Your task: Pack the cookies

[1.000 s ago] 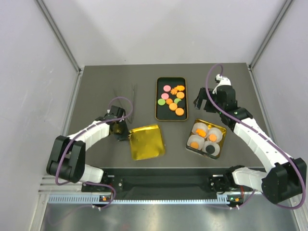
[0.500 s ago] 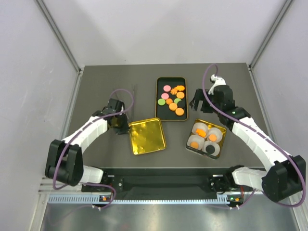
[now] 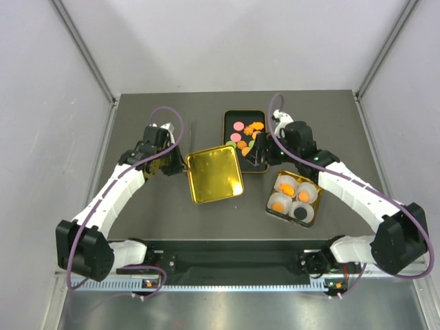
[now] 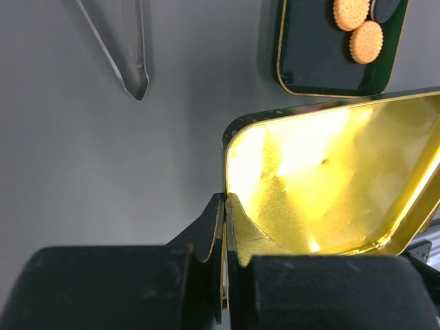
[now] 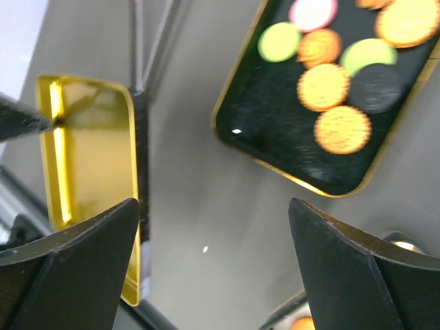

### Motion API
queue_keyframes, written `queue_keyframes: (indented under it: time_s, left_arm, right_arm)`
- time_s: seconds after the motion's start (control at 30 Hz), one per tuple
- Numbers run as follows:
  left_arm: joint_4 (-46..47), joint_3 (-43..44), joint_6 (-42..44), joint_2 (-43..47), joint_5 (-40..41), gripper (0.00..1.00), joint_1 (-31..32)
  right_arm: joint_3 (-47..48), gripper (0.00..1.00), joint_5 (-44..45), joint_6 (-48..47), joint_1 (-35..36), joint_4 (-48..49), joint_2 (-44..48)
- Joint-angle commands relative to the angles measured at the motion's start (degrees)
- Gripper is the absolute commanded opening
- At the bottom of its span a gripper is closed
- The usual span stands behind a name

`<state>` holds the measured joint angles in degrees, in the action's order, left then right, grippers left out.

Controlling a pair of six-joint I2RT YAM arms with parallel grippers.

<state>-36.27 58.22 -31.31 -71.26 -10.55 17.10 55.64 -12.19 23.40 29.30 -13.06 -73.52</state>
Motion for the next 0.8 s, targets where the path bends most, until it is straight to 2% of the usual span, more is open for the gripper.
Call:
queue_keyframes:
  time_s: [0.0, 0.5, 0.63, 0.67, 0.7, 0.73, 0.77]
  left_arm:
    - [1.2, 3.04, 0.2, 0.43, -2.2, 0.0, 0.3]
    - [4.71, 5.42, -0.77, 0.07, -4.75, 0.0, 2.67]
    - [5.77, 5.42, -0.16, -0.02, -1.59, 0.0, 7.15]
    - [6.3, 5.42, 0.02, 0.07, 0.59, 0.0, 7.68]
    - [6.47, 5.33, 0.28, 0.16, 1.14, 0.0, 8.03]
    - [7.0, 5.07, 0.89, 0.42, 1.32, 0.0, 8.12]
    - [8.4, 4.63, 1.16, 0.77, 2.19, 0.03, 8.12]
  right_arm:
    - [3.6, 0.9, -3.11, 1.56, 2.25, 4.18, -0.31]
    - [6.06, 0.88, -8.82, 6.92, 6.03, 11.3, -6.99]
    - [7.2, 0.73, -10.75, 9.12, 6.12, 12.62, -9.1]
    - [7.29, 0.6, -11.1, 9.21, 6.12, 12.62, -9.19]
    - [7.29, 0.52, -11.02, 9.3, 6.03, 12.62, -9.19]
    - [7.12, 0.37, -10.84, 9.3, 6.12, 12.62, -8.84]
    - [7.03, 0.3, -10.67, 9.38, 6.12, 12.62, -8.84]
